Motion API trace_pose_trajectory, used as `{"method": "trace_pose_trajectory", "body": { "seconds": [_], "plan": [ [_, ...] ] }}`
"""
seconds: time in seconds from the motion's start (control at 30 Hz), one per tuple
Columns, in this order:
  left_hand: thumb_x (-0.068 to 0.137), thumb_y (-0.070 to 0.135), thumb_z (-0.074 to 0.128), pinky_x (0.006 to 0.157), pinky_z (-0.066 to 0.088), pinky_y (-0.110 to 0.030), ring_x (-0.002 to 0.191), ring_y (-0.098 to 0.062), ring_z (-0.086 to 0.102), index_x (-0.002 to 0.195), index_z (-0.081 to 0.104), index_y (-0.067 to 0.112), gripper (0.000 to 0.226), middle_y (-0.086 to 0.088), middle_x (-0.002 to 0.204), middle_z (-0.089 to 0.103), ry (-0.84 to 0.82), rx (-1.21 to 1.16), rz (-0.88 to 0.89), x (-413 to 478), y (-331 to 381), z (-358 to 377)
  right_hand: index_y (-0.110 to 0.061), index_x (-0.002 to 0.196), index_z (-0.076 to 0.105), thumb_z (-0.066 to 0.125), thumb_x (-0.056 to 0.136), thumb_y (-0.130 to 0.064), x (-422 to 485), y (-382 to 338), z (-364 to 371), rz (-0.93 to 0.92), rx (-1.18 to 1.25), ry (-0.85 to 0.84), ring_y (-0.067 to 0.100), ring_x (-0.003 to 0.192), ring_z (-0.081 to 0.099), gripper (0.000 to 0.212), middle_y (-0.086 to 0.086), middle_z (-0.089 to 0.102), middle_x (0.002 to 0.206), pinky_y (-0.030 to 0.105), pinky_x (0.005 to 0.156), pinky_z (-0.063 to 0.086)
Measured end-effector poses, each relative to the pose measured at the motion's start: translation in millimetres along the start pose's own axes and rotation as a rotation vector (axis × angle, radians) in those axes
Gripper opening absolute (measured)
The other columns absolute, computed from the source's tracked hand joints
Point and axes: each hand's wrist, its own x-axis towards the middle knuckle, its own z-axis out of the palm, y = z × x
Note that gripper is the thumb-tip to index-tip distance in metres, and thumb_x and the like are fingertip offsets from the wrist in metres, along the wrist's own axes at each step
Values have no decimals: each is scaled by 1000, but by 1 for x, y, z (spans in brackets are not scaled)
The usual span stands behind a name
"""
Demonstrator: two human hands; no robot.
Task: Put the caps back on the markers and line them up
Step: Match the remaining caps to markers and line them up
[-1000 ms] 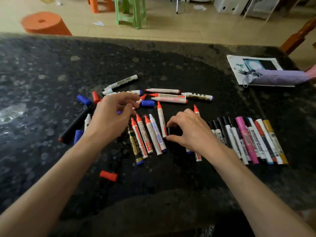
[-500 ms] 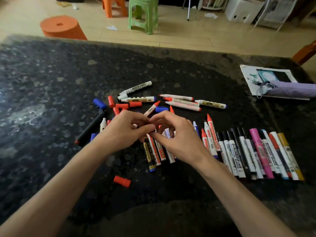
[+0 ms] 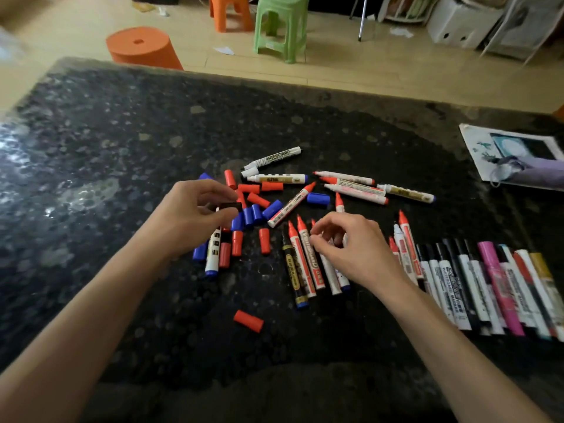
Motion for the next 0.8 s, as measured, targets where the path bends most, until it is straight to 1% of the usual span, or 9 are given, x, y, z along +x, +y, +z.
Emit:
{"method": "trace_pose_trajectory", "body": {
  "seconds": [0.1, 0.2, 0.3, 0.37, 0.43, 0.53, 0.57, 0.67, 0.8],
  "plan": [
    [94, 15, 71, 78, 54, -16, 81, -3, 71, 104, 77, 28, 17, 4, 92, 77, 2, 19, -15, -3, 1, -4, -35, 94, 73, 75, 90, -47, -4, -8, 3, -20, -23, -80, 0, 86, 54, 13, -17, 61, 90, 22, 71, 40],
    [94, 19, 71, 77, 56, -18, 77, -3, 72, 98, 77, 34, 16, 7, 86, 78, -12, 32, 18, -4, -1, -8, -35, 87, 70, 74, 84, -62, -9, -16, 10, -50, -96, -160, 0, 88, 47, 27, -16, 56, 90, 25, 73, 39],
    [95, 20, 71, 75, 53, -19, 76, -5, 75, 101, 76, 32, 14, 7, 84, 78, -98, 31, 42, -5, -1, -11, -36, 81, 63, 71, 82, -70, -15, -25, 20, -97, -269, -131, 2, 88, 43, 35, -17, 50, 85, 18, 65, 31],
    [95, 16, 70, 73, 54, -16, 71, -7, 74, 100, 76, 31, 17, 4, 83, 78, -99, 33, 51, -4, -2, -19, -34, 78, 61, 68, 84, -70, -18, -27, 26, -114, -318, -86, 3, 89, 44, 37, -16, 49, 84, 16, 62, 28],
    [94, 12, 71, 70, 52, -13, 67, -6, 72, 97, 75, 33, 21, 4, 83, 78, 5, 29, 49, -1, -8, -35, -32, 77, 63, 67, 86, -69, -19, -27, 28, -123, -327, -58, 4, 89, 46, 38, -15, 50, 83, 20, 63, 32],
    [92, 18, 74, 74, 55, -29, 72, -11, 74, 100, 75, 33, 17, 7, 84, 78, 155, 10, -7, -1, -16, -55, -31, 74, 62, 67, 88, -64, -17, -26, 26, -117, -315, -54, 4, 87, 47, 36, -16, 51, 81, 20, 63, 34],
    [92, 20, 75, 72, 55, -27, 73, -11, 75, 101, 75, 32, 14, 7, 82, 78, 173, 1, -25, -2, -17, -57, -32, 73, 61, 67, 89, -63, -16, -25, 25, -116, -308, -56, 4, 86, 48, 36, -16, 52, 80, 20, 63, 35],
    [92, 22, 74, 60, 48, -8, 71, 0, 71, 98, 75, 30, 10, 10, 77, 76, 176, 3, -57, -3, -18, -57, -33, 74, 60, 66, 91, -61, -16, -23, 24, -112, -299, -54, 4, 86, 48, 33, -16, 53, 80, 22, 66, 39],
    [90, 23, 77, 72, 51, -23, 79, -9, 75, 99, 76, 27, 10, 4, 80, 79, 150, 30, -65, -3, -16, -56, -36, 76, 57, 64, 93, -59, -14, -22, 23, -101, -296, -44, 3, 84, 46, 30, -18, 50, 77, 18, 63, 33]
  ]
}}
